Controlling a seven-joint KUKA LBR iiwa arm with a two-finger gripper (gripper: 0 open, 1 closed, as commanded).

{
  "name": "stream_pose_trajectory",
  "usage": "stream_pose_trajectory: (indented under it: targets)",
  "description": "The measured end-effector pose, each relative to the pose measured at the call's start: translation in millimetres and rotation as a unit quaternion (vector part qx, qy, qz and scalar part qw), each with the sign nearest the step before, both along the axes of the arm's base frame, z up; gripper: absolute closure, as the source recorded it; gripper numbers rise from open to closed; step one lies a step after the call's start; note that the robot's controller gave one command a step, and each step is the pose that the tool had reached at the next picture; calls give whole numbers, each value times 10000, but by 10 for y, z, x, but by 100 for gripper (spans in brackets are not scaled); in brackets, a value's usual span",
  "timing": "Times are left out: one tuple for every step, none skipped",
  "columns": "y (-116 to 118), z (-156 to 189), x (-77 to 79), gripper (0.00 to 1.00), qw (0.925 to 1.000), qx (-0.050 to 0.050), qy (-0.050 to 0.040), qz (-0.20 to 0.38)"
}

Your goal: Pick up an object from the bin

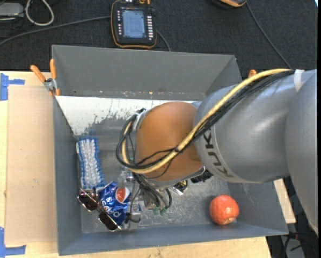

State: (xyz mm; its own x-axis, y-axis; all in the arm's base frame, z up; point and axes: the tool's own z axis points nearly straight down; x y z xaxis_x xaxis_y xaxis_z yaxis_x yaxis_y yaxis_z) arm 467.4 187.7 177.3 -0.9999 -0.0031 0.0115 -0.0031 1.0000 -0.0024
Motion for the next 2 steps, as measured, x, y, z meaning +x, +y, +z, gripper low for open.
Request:
stream_pose_trajectory:
  targets:
    - [-13, 41, 23, 0, 10000, 9, -40, -29]
    - [102, -187, 45, 0, 10000, 0, -2, 55]
